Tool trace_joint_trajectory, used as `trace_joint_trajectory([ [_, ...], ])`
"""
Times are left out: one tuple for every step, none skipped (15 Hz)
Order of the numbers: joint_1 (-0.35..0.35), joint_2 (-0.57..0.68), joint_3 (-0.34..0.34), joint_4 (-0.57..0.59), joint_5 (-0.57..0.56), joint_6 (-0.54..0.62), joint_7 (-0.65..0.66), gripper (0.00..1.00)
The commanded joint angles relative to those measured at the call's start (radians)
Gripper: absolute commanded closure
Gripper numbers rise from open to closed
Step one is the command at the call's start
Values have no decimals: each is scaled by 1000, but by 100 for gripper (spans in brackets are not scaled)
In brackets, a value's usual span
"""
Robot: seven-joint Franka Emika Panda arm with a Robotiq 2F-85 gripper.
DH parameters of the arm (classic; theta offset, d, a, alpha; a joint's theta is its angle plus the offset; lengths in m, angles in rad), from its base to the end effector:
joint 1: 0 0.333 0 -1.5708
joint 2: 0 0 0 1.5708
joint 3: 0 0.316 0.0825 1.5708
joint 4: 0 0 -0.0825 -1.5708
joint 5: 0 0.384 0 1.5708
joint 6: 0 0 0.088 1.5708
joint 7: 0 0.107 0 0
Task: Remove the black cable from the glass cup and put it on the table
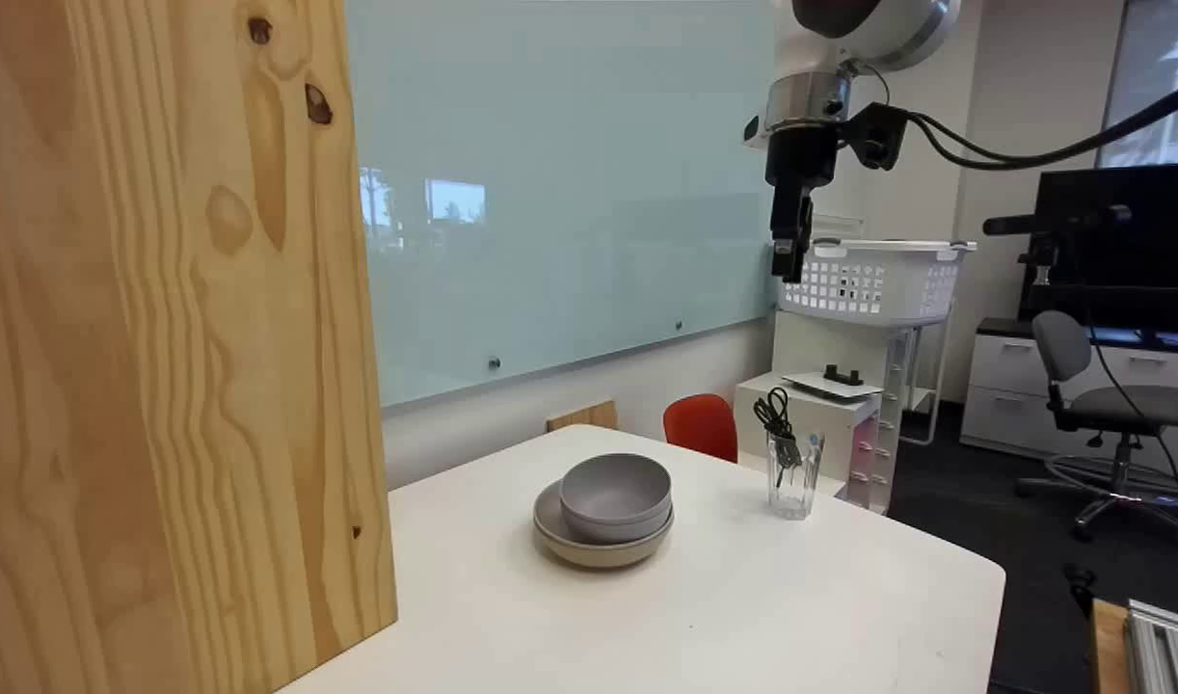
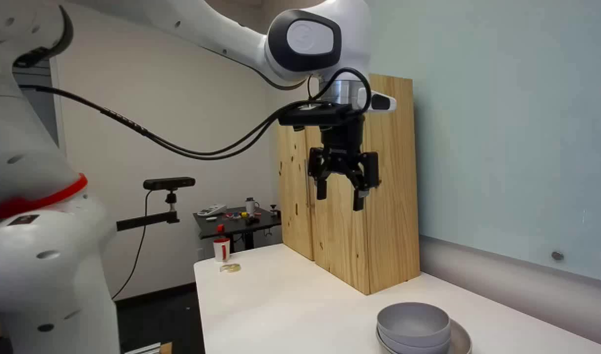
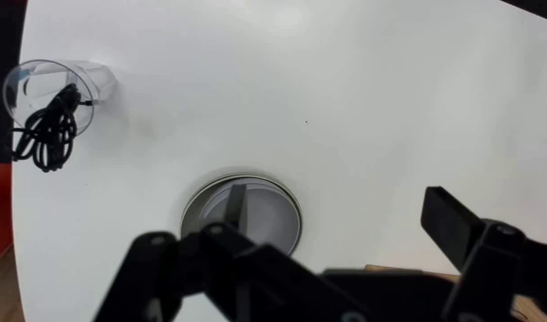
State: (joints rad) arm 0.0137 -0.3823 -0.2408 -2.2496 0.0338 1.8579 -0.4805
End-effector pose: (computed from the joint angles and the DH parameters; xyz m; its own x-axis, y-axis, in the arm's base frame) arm 0.4264 -0.1046 0.5110 0.9660 0.2559 0.0379 0.2586 -0.9589 -0.1167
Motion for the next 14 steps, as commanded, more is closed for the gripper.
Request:
trace_joint_trajectory([
  [-21,2,18,2,7,-3,-6,0],
  [-21,2,18,2,7,-3,-6,0],
  [-21,2,18,2,7,-3,-6,0],
  [-21,2,18,2,7,-3,-6,0],
  [-21,2,18,2,7,-3,-6,0],
  [-21,2,18,2,7,-3,-6,0],
  [-21,2,18,2,7,-3,-6,0],
  [-21,2,18,2,7,-3,-6,0],
  [-25,6,21,4,6,6,10,0],
  [-35,12,28,3,0,41,45,0],
  [-49,12,34,-8,3,122,100,0],
  [-59,17,38,-8,1,167,135,0],
  [-69,25,40,-6,-2,216,165,0],
  [-80,35,40,-7,-1,273,203,0],
])
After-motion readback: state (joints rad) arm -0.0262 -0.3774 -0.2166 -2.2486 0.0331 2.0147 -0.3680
